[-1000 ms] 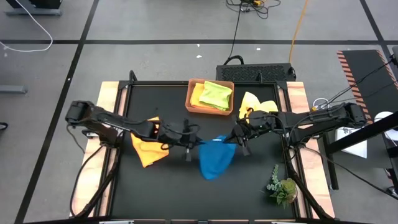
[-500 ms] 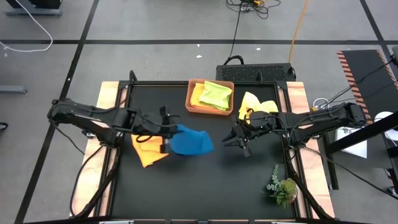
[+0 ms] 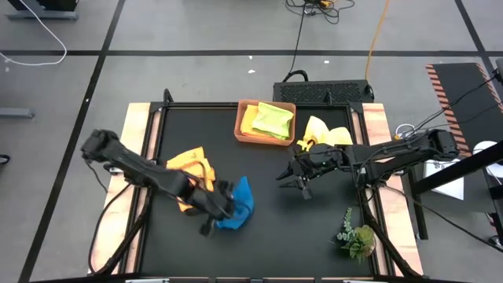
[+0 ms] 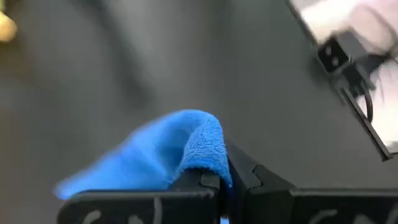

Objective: Fold microfiber towels
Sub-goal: Fold the blue microfiber towel

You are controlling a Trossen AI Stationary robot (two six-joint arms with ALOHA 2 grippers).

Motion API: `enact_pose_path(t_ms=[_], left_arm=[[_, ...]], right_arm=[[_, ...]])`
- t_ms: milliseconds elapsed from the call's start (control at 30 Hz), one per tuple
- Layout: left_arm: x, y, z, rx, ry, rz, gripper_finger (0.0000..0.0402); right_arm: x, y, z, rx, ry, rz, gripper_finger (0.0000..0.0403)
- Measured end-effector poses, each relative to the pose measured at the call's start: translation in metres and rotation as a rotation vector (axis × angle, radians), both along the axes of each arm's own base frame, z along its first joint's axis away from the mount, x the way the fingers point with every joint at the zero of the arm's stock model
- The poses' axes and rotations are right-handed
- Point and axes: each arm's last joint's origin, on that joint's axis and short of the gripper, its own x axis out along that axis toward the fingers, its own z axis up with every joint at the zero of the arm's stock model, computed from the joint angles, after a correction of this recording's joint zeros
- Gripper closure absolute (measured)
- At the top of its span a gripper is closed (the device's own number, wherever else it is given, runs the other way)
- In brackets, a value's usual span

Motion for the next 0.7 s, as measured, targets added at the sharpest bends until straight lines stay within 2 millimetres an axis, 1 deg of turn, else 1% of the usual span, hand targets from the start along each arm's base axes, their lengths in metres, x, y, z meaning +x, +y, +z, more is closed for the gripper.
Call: enact_pose_path(t_ms=[167,267,367,467,567,700], left_arm=[[0.013,-0.028,-0.051,-0.062,0.181,0.01,0.04],[0.017,-0.04,-0.075,-0.097,0.265,0.013,0.04],[0.018,-0.048,-0.09,-0.129,0.329,0.028,0.04],[0.017,-0.053,-0.097,-0.154,0.36,0.055,0.0398],[0.016,-0.055,-0.096,-0.169,0.359,0.076,0.0398],[0.015,-0.059,-0.093,-0.177,0.335,0.085,0.0398]], right_arm=[[0.002,0.0,-0.019,0.008,0.023,-0.002,0.0289],[0.009,0.0,-0.029,0.014,0.006,-0.004,0.0289],[0.02,0.001,-0.042,0.035,-0.014,-0.012,0.0289],[0.032,0.002,-0.058,0.057,-0.003,-0.001,0.0289],[0.049,0.0,-0.071,0.068,0.027,0.019,0.0289],[0.075,-0.001,-0.079,0.036,0.042,0.03,0.0289]])
